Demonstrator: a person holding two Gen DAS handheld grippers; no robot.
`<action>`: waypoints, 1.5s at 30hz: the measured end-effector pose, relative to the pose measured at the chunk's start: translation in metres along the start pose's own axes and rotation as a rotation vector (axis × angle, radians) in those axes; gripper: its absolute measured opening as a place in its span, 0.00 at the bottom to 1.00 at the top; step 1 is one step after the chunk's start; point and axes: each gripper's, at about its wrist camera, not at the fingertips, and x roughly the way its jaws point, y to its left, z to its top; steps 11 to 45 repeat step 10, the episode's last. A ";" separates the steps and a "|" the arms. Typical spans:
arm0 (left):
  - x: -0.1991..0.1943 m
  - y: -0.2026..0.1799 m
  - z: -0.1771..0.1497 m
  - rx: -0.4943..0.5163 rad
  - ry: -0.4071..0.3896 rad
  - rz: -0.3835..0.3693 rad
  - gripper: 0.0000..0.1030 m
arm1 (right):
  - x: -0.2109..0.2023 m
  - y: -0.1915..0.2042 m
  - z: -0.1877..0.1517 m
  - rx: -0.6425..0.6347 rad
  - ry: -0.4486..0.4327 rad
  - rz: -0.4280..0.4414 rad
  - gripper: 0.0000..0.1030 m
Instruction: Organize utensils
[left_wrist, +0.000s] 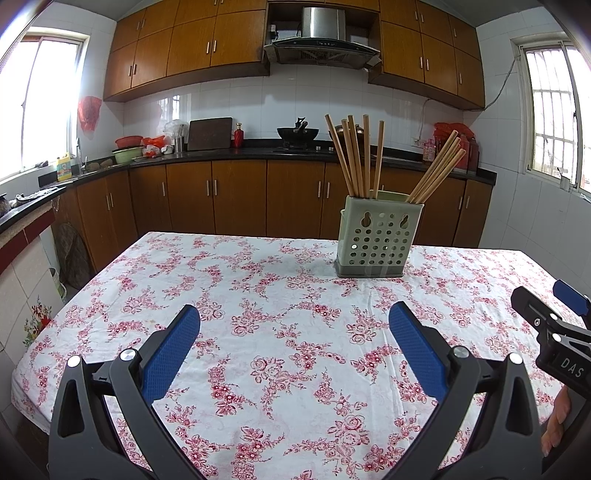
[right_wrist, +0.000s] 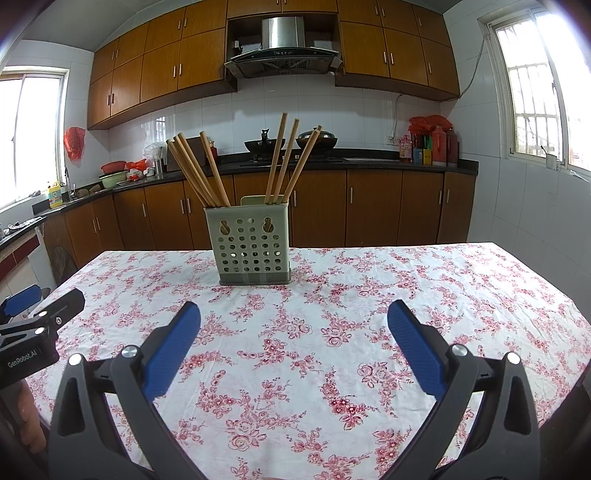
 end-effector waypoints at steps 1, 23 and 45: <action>0.000 0.000 0.000 0.001 0.000 0.001 0.98 | 0.000 0.000 0.000 0.000 0.000 0.000 0.96; 0.001 0.000 -0.001 -0.005 0.007 0.004 0.98 | 0.000 0.000 0.000 0.000 0.000 0.000 0.96; 0.001 0.000 -0.001 -0.005 0.007 0.004 0.98 | 0.000 0.000 0.000 0.000 0.000 0.000 0.96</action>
